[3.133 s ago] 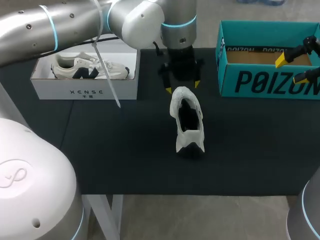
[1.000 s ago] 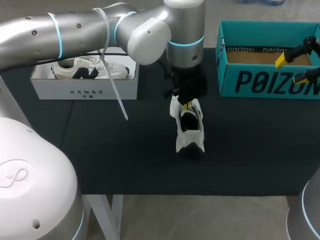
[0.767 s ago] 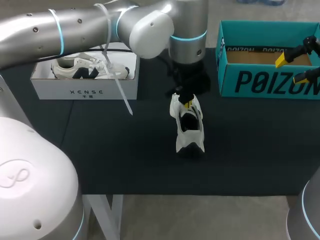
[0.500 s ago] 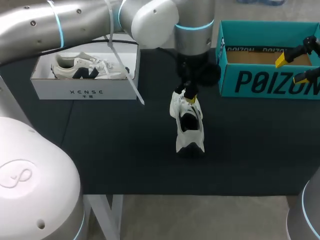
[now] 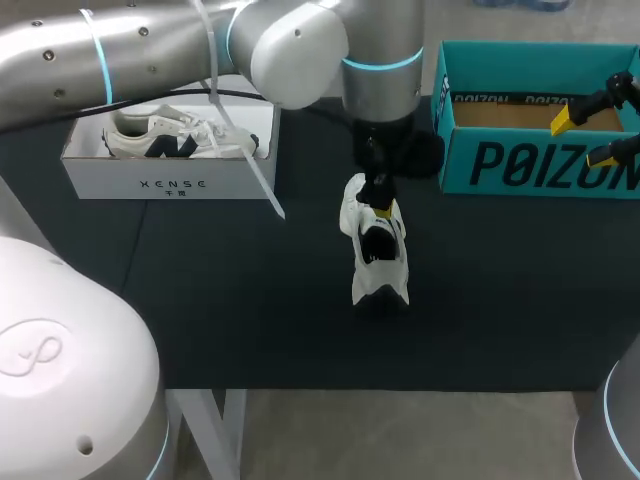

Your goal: Take the shoe out of the shoebox, open the shoe tongue, remove and reinsert the insole, then place the shoe into the shoebox

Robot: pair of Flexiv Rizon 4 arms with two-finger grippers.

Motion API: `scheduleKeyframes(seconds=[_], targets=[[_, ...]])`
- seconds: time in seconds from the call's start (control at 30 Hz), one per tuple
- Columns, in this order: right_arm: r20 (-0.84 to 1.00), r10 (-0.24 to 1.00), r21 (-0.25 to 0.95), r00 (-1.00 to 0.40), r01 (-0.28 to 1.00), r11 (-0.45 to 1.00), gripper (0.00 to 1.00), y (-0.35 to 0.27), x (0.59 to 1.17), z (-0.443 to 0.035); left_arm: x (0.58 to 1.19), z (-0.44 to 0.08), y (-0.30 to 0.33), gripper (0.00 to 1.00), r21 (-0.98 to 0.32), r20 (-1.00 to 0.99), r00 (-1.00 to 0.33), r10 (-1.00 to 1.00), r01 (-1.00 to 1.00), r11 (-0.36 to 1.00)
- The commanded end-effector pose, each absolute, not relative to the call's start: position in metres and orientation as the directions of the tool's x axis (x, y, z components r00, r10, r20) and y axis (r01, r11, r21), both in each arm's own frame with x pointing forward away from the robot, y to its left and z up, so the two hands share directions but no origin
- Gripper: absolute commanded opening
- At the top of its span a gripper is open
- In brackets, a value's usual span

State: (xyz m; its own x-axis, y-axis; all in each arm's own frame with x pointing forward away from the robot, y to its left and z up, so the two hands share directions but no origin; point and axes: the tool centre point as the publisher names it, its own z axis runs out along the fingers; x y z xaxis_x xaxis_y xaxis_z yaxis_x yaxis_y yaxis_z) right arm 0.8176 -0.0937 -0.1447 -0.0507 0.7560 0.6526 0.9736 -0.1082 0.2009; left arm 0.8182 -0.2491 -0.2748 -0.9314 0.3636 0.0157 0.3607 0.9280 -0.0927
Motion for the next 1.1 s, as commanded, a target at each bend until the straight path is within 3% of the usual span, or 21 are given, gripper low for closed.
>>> scheduleKeyframes(seconds=[0.03,0.07,0.13,0.27,0.33,0.37,0.5,0.63,1.1], targets=[[0.651,0.758,0.2,-0.048,0.974,-0.11,1.0,-0.093,0.817,-0.145,0.789,-0.276,-0.25,0.0,-0.074,-0.076,-0.977,0.2,0.205,0.976],[0.651,0.758,0.2,-0.048,0.974,-0.11,1.0,-0.093,0.817,-0.145,0.788,-0.276,-0.251,0.01,-0.071,-0.085,-0.982,0.169,0.175,0.982],[0.651,0.758,0.2,-0.048,0.974,-0.11,1.0,-0.093,0.817,-0.145,0.786,-0.278,-0.25,0.39,-0.061,-0.094,-0.985,0.144,0.15,0.987],[0.651,0.758,0.2,-0.048,0.974,-0.11,1.0,-0.093,0.817,-0.145,0.784,-0.279,-0.247,0.53,-0.069,-0.108,-0.989,0.105,0.113,0.991],[0.651,0.758,0.2,-0.048,0.974,-0.11,1.0,-0.093,0.817,-0.145,0.784,-0.279,-0.246,0.83,-0.086,-0.118,-0.989,0.092,0.103,0.991],[0.651,0.758,0.2,-0.048,0.974,-0.11,1.0,-0.093,0.817,-0.145,0.784,-0.281,-0.246,0.89,-0.087,-0.104,-0.989,0.106,0.116,0.989],[0.651,0.758,0.2,-0.048,0.974,-0.11,1.0,-0.093,0.817,-0.145,0.78,-0.29,-0.25,0.88,-0.098,-0.081,-0.992,0.098,0.106,0.99],[0.651,0.758,0.2,-0.048,0.974,-0.11,1.0,-0.093,0.817,-0.145,0.774,-0.307,-0.251,1.0,-0.143,-0.122,-0.992,0.031,0.048,0.989],[0.651,0.758,0.2,-0.048,0.974,-0.11,1.0,-0.093,0.817,-0.145,0.768,-0.366,-0.259,1.0,-0.097,-0.093,-0.995,0.039,0.049,0.994]])
